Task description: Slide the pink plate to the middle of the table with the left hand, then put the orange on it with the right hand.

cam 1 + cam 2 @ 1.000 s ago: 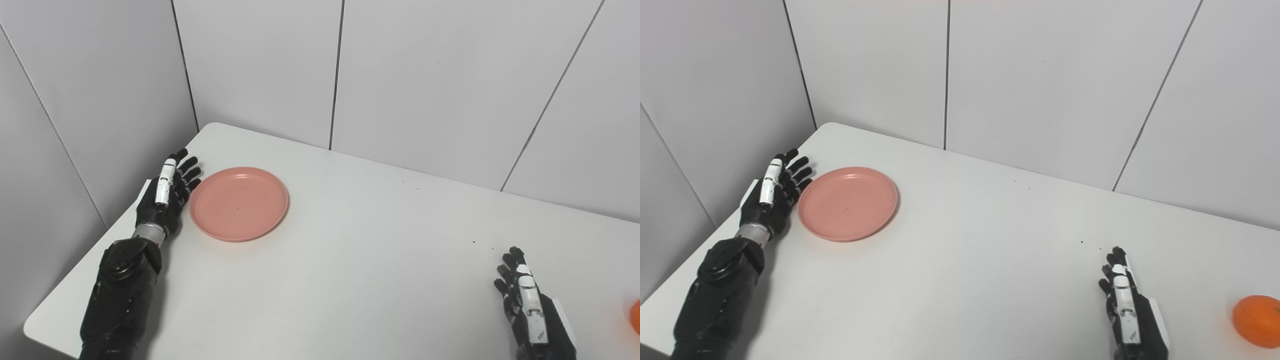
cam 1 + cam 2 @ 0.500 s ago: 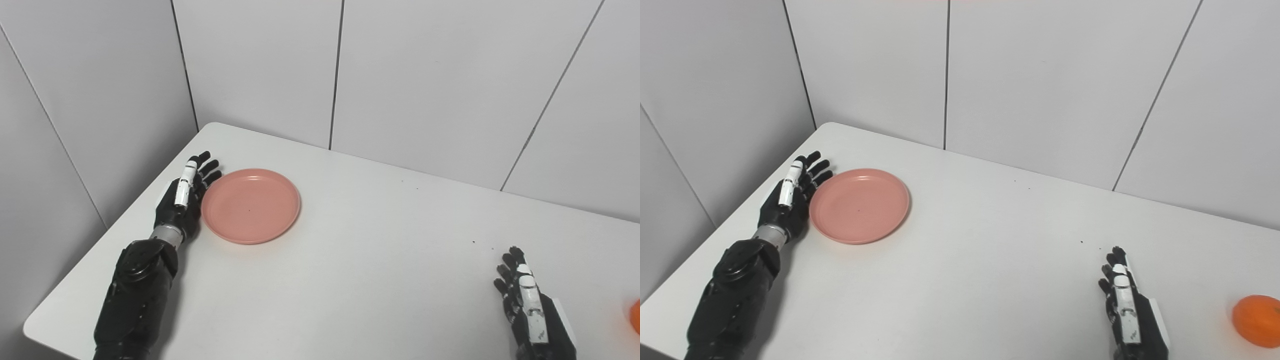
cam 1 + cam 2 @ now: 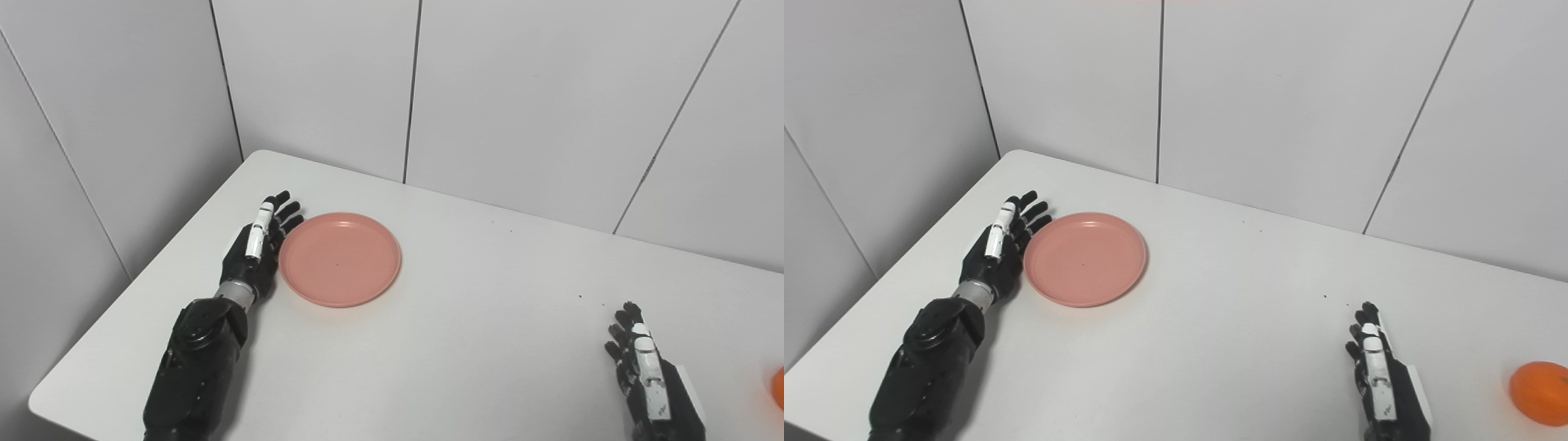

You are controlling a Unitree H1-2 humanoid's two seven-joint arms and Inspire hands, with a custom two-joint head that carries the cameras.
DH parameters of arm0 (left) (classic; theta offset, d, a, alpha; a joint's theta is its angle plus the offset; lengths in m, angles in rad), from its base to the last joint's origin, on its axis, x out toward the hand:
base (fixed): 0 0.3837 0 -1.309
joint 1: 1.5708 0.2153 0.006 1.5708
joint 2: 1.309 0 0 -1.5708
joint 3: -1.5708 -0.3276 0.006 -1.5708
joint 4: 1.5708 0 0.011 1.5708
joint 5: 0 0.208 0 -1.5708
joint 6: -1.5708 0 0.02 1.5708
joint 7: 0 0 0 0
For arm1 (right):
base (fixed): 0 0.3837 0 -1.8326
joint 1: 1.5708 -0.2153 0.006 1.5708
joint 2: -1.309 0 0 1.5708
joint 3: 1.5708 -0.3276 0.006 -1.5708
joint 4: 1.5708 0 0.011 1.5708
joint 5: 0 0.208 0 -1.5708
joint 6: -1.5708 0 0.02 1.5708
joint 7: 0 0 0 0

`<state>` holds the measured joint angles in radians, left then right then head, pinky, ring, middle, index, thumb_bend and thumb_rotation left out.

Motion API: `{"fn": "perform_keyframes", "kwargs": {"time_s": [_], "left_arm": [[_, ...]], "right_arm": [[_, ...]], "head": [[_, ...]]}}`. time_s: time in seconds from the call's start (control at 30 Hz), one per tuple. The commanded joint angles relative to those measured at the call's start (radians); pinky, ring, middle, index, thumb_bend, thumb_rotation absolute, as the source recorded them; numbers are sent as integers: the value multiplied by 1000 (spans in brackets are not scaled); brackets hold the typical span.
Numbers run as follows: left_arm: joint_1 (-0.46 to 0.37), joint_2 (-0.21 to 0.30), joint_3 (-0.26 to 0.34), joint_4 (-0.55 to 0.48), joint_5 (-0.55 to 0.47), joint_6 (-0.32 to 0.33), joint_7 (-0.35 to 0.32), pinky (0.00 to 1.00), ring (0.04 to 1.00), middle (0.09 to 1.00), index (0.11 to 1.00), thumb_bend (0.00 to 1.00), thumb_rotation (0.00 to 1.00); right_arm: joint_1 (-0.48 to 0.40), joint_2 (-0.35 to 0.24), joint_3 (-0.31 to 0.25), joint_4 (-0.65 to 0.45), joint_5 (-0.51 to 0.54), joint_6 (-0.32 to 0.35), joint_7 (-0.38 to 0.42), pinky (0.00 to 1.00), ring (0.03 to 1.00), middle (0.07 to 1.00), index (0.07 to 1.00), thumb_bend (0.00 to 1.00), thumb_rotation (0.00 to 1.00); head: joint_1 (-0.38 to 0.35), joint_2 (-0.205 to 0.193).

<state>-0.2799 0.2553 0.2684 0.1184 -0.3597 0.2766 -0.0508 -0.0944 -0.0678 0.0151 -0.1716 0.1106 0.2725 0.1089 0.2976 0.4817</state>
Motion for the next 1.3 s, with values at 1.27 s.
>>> {"fn": "perform_keyframes", "kwargs": {"time_s": [1.27], "left_arm": [[-76, -98, -211, -35, 53, 112, -45, 905, 906, 911, 899, 358, 1000]], "right_arm": [[-14, 21, 5, -44, -6, 8, -15, 1000, 1000, 1000, 1000, 239, 1000]], "head": [[-65, 50]]}}
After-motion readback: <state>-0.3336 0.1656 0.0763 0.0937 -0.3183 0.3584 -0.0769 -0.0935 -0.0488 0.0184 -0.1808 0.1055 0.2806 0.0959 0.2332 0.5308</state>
